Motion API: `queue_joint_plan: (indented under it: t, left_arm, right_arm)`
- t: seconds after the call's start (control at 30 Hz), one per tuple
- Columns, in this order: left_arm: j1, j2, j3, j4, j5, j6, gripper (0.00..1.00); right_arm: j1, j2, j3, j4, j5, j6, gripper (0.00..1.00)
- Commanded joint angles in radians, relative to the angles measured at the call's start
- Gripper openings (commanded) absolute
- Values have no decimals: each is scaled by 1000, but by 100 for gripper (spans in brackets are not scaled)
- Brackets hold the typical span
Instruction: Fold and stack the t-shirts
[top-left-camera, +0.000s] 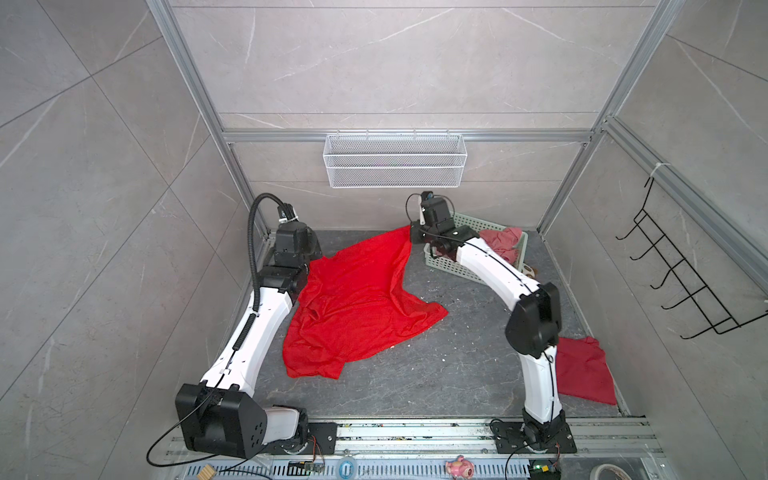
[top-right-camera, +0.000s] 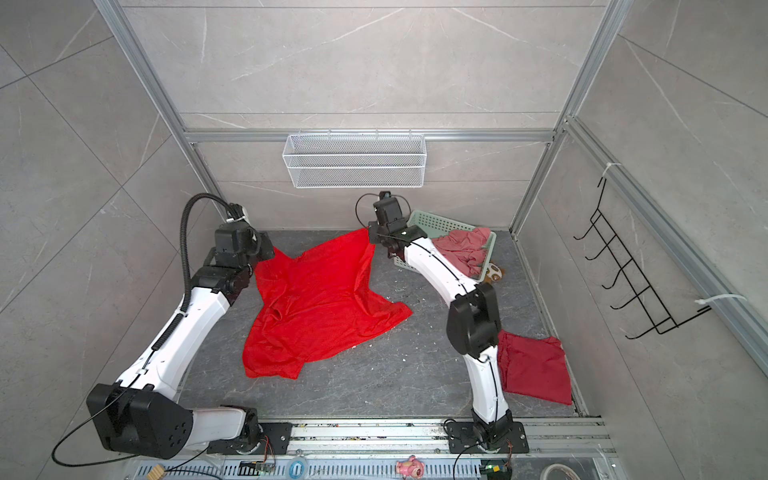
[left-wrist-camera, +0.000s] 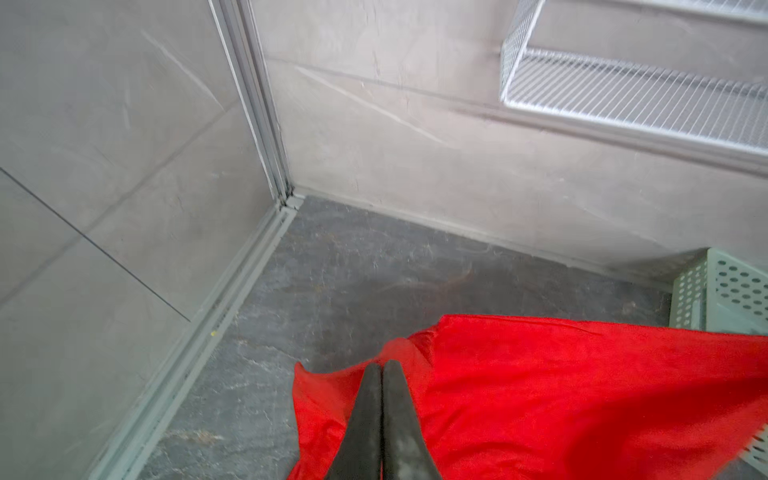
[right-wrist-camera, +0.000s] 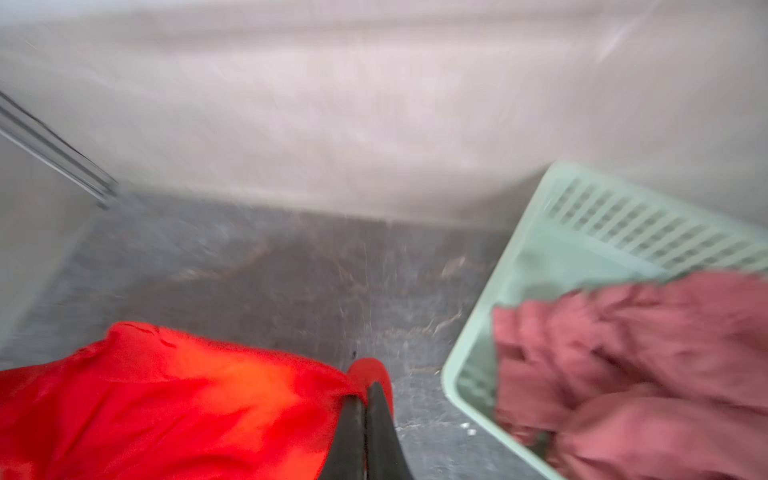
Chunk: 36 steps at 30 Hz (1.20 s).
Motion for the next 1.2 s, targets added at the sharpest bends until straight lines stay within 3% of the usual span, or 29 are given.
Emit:
queue_joint_plan:
  t: [0.0, 0.13, 0.27, 0.33, 0.63, 0.9, 1.17]
  left_arm:
    - [10, -93, 138, 20, -42, 102, 0]
    - [11, -145, 264, 13, -49, 169, 0]
    - [12, -223, 351, 9, 21, 193, 0]
    - [11, -260, 389, -2, 52, 201, 0]
    - [11, -308, 721, -18, 106, 333, 0]
    - [10, -227, 911, -13, 81, 430, 0]
    - [10, -76, 820, 49, 45, 469, 0]
  right_arm:
    - [3, -222, -59, -3, 56, -97, 0]
    - [38, -443, -135, 4, 115, -209, 0]
    - [182, -618, -145, -4, 293, -426, 0]
    - [238, -668, -123, -35, 320, -476, 0]
    - [316, -858, 13, -119, 176, -499, 0]
    - [315, -864, 89, -150, 103, -507, 0]
    - [315, -706, -35, -65, 301, -522, 0]
